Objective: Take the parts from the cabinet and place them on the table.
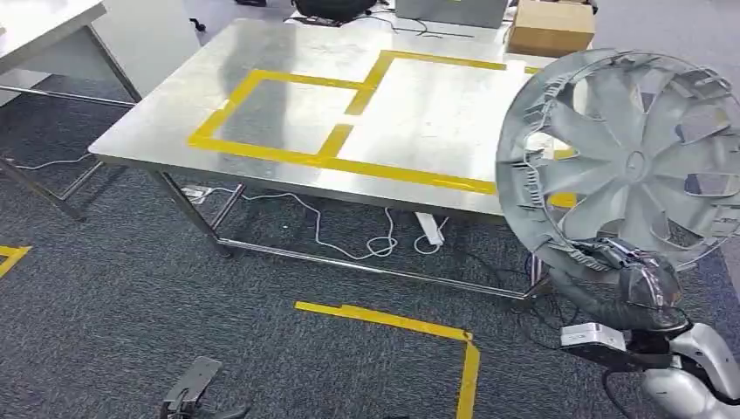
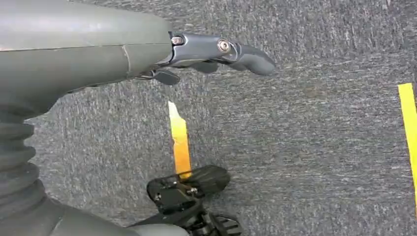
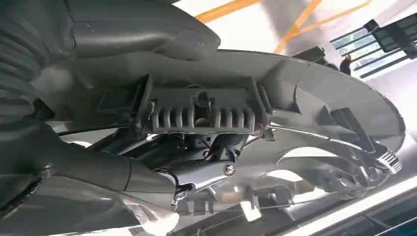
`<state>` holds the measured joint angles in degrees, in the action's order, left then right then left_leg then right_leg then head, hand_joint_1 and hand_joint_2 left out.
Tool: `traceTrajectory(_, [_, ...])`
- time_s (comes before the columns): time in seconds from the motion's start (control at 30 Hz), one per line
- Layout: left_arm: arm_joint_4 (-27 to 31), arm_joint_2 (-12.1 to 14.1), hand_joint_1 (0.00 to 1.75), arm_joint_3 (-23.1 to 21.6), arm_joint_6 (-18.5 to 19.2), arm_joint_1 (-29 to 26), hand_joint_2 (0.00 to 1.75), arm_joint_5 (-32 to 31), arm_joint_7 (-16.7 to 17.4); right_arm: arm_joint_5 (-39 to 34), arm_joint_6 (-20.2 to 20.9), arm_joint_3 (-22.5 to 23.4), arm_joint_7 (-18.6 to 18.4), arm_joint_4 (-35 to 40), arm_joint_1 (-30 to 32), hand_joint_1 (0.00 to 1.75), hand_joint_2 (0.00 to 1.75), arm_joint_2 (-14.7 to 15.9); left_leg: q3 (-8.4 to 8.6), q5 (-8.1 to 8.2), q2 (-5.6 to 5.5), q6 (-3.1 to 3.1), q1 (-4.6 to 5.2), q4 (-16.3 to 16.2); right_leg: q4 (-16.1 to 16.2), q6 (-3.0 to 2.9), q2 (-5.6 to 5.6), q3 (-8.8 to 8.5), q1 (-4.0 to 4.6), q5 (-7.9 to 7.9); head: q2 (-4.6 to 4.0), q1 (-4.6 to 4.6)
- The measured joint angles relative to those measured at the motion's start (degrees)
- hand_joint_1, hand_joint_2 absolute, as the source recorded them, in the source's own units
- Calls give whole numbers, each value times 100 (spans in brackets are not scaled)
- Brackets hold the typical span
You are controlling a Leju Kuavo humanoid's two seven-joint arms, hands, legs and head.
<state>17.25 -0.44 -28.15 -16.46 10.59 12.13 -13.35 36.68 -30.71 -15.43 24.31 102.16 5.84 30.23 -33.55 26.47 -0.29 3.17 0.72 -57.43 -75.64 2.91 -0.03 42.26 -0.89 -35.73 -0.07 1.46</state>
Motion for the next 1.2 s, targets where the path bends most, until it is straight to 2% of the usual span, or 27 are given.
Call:
traceTrajectory(0.07, [0, -13, 0, 0, 2, -2, 175, 0, 0, -2, 0, 0, 0, -2, 0, 175, 175, 0, 61, 53, -2, -30, -17, -16, 569, 32, -6, -214, -34, 483, 0, -2])
traceTrajectory(0.1, [0, -17, 0, 0, 2, 1, 175, 0, 0, -2, 0, 0, -2, -2, 2, 175, 175, 0, 100, 100, -5, -59, -33, -44, 1183, 45, -12, -487, -58, 828, 0, -4])
traceTrajectory(0.13, [0, -16, 0, 0, 2, 1, 175, 0, -4, -2, -4, 7, 2, -4, 19, 175, 175, 0, 116, 156, -9, -106, -30, -81, 1562, 71, -18, -680, -71, 869, -2, -4])
traceTrajectory(0.17, [0, 4, 0, 0, 2, 11, 175, 0, -11, 0, -4, 6, 15, 0, 36, 175, 175, -7, 77, 179, -26, -139, 12, -133, 1646, 62, -7, -786, -39, 801, -2, 37])
traceTrajectory(0.2, [0, 2, 0, 0, 0, 0, 175, -2, -11, -2, -4, 24, 28, 9, 42, 175, 175, -7, 55, 175, -28, -154, 15, -145, 1639, -38, 15, -763, -50, 784, 0, 26])
traceTrajectory(0.27, [0, -7, 0, 0, -26, -9, 175, 2, -4, -31, 4, 39, 39, -2, 37, 175, 175, -11, 65, 177, -17, -159, 13, -142, 1631, -80, 31, -750, -33, 763, 0, 2])
traceTrajectory(0.33, [0, -7, 0, 2, -33, 9, 175, 4, -4, -55, 20, 59, 42, -9, 11, 175, 175, -11, 62, 267, -14, -228, 0, -225, 1661, -153, 28, -802, -71, 760, 0, 2])
traceTrajectory(0.4, [2, -37, 0, 2, -33, 24, 175, 2, -4, -66, 26, 68, 59, -15, -17, 175, 175, -11, -266, 610, -4, -305, -24, -916, 1661, -213, 8, -843, -74, 722, 0, -18])
traceTrajectory(0.47, [2, -42, 0, 2, -33, 3, 175, 4, -4, -68, 26, 68, 79, -26, -44, 175, 175, -11, -774, 943, -2, -331, -49, -1861, 1660, -247, 8, -867, -66, 694, 0, -20])
traceTrajectory(0.5, [2, -44, 0, 2, -33, -11, 175, 4, -4, -68, 26, 68, 81, -37, -51, 175, 175, -13, -918, 927, -2, -329, -52, -2057, 1660, -253, 12, -888, -64, 677, 0, -20])
traceTrajectory(0.53, [2, -44, 0, 2, -33, -19, 175, 4, -4, -70, 28, 68, 81, -48, -51, 175, 175, -13, -907, 757, -2, -317, -52, -1956, 1660, -250, 19, -923, -60, 655, 0, -17])
traceTrajectory(0.57, [2, -44, 0, 4, -33, -19, 175, 4, -4, -72, 31, 68, 79, -57, -50, 175, 175, -13, -780, 474, -2, -289, -51, -1607, 1660, -247, 25, -965, -52, 630, 0, -22])
traceTrajectory(0.6, [2, -44, 0, 4, -33, -17, 175, 4, -4, -74, 33, 68, 79, -59, -50, 175, 175, -13, -605, 192, -2, -249, -46, -1171, 1661, -243, 28, -1007, -44, 606, 0, -17])
traceTrajectory(0.63, [2, -44, 0, 7, -33, -16, 175, 4, -4, -81, 35, 68, 79, -59, -52, 175, 175, -13, -366, -131, -5, -179, -22, -580, 1664, -230, 29, -1054, -37, 579, 0, -22])
traceTrajectory(0.67, [0, -28, 0, 11, -33, -14, 175, 4, -4, -85, 35, 68, 81, -66, -56, 175, 175, -15, -251, -89, -8, -109, 3, -381, 1680, -219, 26, -1051, -54, 563, 0, 2])
traceTrajectory(0.7, [2, -35, 0, 11, -31, -16, 175, 5, -7, -85, 37, 68, 87, -81, -74, 175, 175, -18, -252, -111, -7, -92, 22, -288, 1676, -184, 41, -1031, -28, 566, 0, 0])
traceTrajectory(0.8, [2, -35, 0, 30, -31, -20, 175, 7, -9, -89, 35, 70, 92, -85, -71, 175, 175, -26, -226, -30, -8, -69, 47, -191, 1746, -86, 28, -1031, -55, 569, 0, -6])
traceTrajectory(0.83, [2, -39, 0, 44, -31, -20, 175, 7, -9, -101, 33, 77, 90, -83, -64, 175, 175, -26, -126, -70, -5, -68, -44, -28, 1741, -55, 25, -1023, -48, 512, 0, -4])
traceTrajectory(0.87, [2, -35, 0, 52, -31, -18, 175, 7, -11, -109, 35, 76, 87, -90, -58, 175, 175, -26, -63, -74, -1, -51, -33, 25, 1609, -53, 9, -981, -41, 426, -2, 33])
traceTrajectory(0.9, [2, -35, 0, 57, -31, -11, 175, 4, -11, -111, 37, 76, 87, -96, -69, 175, 175, -26, -46, -76, -2, -43, -31, 31, 1299, -54, 14, -835, -41, 284, 0, 44])
traceTrajectory(0.97, [2, -50, 0, 61, -26, -22, 175, 4, -11, -111, 35, 74, 94, -103, -62, 175, 175, -26, -29, -46, -3, -24, -25, 28, 289, -13, 13, -267, -43, -97, 0, 46])
traceTrajectory(1.0, [2, -52, 0, 61, -20, -33, 175, 4, -11, -111, 37, 74, 96, -105, -58, 175, 175, -26, -18, -28, -3, -24, -22, 24, 15, 1, 12, -82, -43, -144, 0, 39])
traceTrajectory(1.03, [2, -55, 0, 61, -17, -44, 175, 4, -11, -111, 37, 74, 96, -107, -58, 175, 175, -26, 12, -3, -3, -28, -23, 23, -23, 17, 12, 6, -43, -28, 0, 50])
traceTrajectory(1.07, [2, -59, 0, 61, -15, -49, 175, 4, -11, -111, 37, 74, 94, -109, -57, 175, 175, -26, 56, 27, -3, -41, -30, 22, 233, 28, 8, -73, -49, 226, 0, 41])
traceTrajectory(1.13, [2, -70, 0, 63, -13, -46, 175, 4, -11, -120, 37, 74, 87, -114, -54, 175, 175, -26, 140, 106, -5, -87, -49, -6, 1242, 43, -6, -504, -79, 846, 0, 44])
traceTrajectory(1.17, [2, -68, 0, 63, -13, -45, 175, 4, -11, -120, 39, 74, 90, -120, -57, 175, 175, -28, 154, 157, -9, -136, -45, -44, 1599, 67, -18, -679, -89, 887, 0, 44])
traceTrajectory(1.2, [2, -57, 0, 72, -13, -31, 175, 4, -11, -118, 42, 68, 98, -127, -67, 175, 175, -33, 104, 188, -23, -168, 1, -113, 1704, 45, -7, -771, -70, 821, 0, 72])
